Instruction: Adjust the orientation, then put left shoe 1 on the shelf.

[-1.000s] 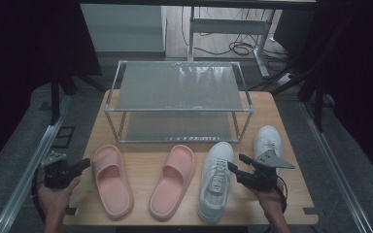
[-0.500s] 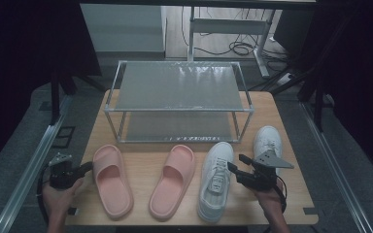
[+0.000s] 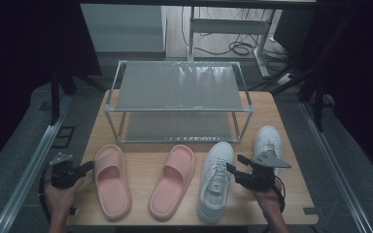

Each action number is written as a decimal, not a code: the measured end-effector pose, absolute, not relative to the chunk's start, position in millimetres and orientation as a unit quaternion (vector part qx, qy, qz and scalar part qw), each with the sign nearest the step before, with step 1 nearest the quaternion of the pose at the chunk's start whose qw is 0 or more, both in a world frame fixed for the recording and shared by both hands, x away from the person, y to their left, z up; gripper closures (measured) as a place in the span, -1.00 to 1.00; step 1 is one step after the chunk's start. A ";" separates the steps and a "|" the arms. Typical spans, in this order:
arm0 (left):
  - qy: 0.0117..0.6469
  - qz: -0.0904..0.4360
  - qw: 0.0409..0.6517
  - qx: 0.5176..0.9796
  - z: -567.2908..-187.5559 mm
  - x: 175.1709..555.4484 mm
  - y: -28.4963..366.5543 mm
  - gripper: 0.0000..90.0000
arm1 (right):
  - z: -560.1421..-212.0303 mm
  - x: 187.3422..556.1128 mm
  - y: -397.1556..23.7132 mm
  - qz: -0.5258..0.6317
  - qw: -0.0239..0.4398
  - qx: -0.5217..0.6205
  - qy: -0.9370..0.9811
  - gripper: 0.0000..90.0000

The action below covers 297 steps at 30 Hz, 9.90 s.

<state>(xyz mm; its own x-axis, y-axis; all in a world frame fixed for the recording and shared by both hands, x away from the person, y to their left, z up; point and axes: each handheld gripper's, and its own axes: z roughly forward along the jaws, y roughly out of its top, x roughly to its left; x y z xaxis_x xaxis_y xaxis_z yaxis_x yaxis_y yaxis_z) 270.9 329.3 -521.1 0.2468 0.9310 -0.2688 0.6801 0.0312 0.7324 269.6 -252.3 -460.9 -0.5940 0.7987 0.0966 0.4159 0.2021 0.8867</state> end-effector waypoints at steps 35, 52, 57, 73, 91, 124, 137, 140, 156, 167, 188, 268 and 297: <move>0.544 0.127 0.409 0.722 -519.0 304.3 277.1 0.99 | -460.9 269.5 -253.7 0.484 0.199 0.407 0.748 -0.05; 0.537 0.136 0.441 0.707 -500.0 293.6 283.7 1.00 | -460.6 270.1 -257.4 0.486 0.202 0.410 0.745 -0.05; 0.526 0.143 0.449 0.708 -487.3 279.5 282.3 1.00 | -458.5 268.4 -257.9 0.488 0.203 0.410 0.743 -0.05; 0.510 0.149 0.448 0.719 -474.1 241.4 272.1 1.00 | -454.1 266.3 -261.7 0.492 0.208 0.410 0.739 -0.05; 0.510 0.124 0.418 0.742 -499.3 231.0 257.9 1.00 | -454.8 265.1 -258.3 0.491 0.206 0.407 0.742 -0.05; 0.498 0.143 0.432 0.739 -489.5 241.4 258.4 0.19 | -455.9 262.6 -257.0 0.489 0.208 0.408 0.742 -0.05; 0.478 0.137 0.461 0.735 -473.4 229.9 255.7 -0.06 | -452.9 256.4 -261.1 0.493 0.213 0.409 0.738 -0.05; 0.485 0.135 0.455 0.734 -471.9 227.0 254.3 -0.06 | -452.4 255.9 -261.0 0.494 0.213 0.409 0.737 -0.05; 0.482 0.148 0.429 0.750 -469.3 203.6 238.9 0.04 | -449.0 250.8 -255.5 0.500 0.209 0.398 0.740 -0.05; 0.489 0.133 0.405 0.761 -491.8 212.3 226.4 0.28 | -451.7 251.6 -252.8 0.496 0.207 0.399 0.742 -0.05; 0.481 0.140 0.377 0.779 -516.5 240.3 206.9 0.72 | -451.9 250.1 -252.1 0.495 0.209 0.397 0.744 -0.05; 0.455 0.227 0.369 0.778 -468.8 358.3 137.3 0.88 | -454.4 251.5 -251.5 0.494 0.205 0.397 0.746 -0.05; 0.454 0.277 0.341 0.775 -492.7 406.6 96.8 0.88 | -455.5 250.4 -247.2 0.492 0.203 0.392 0.750 -0.05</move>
